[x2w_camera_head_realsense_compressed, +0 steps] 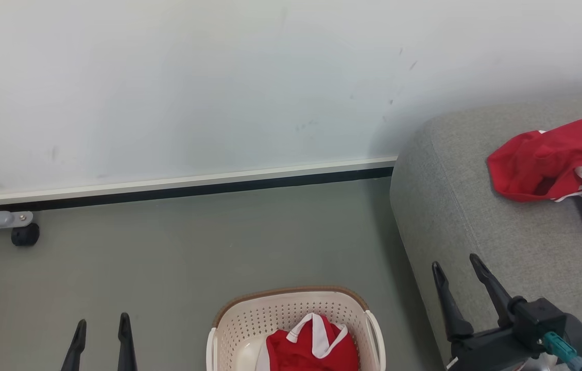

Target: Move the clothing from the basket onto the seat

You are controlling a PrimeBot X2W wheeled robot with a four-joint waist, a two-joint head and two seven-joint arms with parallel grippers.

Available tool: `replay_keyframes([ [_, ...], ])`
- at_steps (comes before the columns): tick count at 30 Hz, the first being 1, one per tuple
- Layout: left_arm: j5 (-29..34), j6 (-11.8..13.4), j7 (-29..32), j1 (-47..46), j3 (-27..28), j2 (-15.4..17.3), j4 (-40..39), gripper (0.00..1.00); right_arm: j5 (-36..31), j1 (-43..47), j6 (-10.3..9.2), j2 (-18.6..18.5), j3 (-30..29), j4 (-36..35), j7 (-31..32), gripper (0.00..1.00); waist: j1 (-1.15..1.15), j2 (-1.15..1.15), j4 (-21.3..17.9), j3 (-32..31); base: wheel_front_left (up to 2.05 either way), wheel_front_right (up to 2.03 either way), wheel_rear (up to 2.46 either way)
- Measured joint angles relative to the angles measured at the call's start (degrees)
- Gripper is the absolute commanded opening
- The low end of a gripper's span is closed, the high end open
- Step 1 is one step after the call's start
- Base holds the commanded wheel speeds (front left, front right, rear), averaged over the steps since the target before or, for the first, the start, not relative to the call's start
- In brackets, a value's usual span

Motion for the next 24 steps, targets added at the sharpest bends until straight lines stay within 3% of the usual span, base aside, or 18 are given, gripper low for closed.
replay_keyframes([
  [24,3.57,0.0,0.0,3.03,2.23,-2.53,-5.02,1.0,-3.19,4.04,-0.07,2.09,-4.38,-4.19,0.0,1.0,0.0,0.0,-0.34,-0.09,0.0,0.0,0.0],
])
